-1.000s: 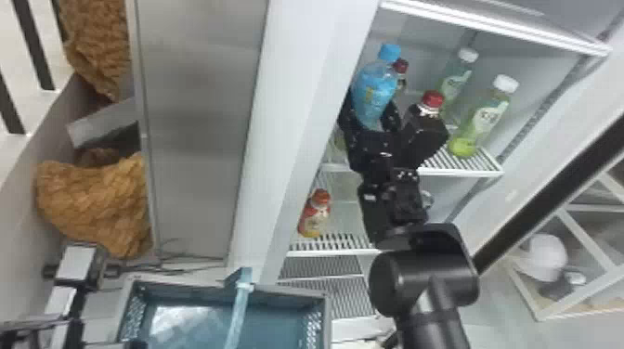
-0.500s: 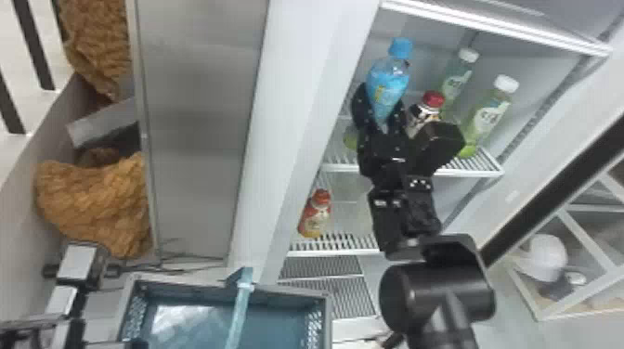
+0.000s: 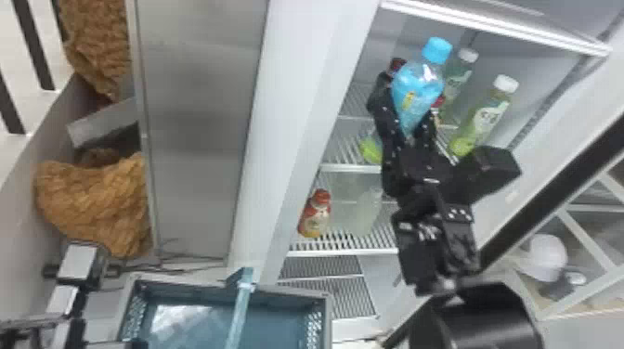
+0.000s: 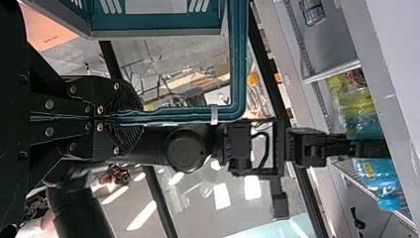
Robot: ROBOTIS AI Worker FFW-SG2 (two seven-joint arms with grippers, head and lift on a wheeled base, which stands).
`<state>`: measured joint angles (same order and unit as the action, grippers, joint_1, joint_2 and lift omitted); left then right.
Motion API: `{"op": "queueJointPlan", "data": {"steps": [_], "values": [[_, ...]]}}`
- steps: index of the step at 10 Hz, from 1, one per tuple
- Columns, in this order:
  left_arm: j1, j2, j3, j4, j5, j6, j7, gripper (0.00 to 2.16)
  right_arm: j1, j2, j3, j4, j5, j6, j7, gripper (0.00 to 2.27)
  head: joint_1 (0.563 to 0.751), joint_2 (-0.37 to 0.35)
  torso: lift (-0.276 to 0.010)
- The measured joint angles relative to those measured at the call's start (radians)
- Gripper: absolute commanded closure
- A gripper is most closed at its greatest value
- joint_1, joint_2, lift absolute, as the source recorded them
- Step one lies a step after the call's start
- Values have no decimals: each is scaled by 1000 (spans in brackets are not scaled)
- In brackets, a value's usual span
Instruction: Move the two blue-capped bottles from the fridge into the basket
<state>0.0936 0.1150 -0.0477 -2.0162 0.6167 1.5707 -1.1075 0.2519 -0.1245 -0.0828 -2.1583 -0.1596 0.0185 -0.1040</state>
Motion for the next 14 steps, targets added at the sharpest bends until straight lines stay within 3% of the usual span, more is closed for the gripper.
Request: {"op": "queueJointPlan", "data": {"steps": [8,14], "values": [[2,-4,10,5,-10,0,0,1205,459,-18,-14,-373,-190,93,41,1282,695,-350,-76],[2,-12,11,27,30,0,17,1207,604,-19,9,-441,-291,209,157,1282,695,-350,-76]]}}
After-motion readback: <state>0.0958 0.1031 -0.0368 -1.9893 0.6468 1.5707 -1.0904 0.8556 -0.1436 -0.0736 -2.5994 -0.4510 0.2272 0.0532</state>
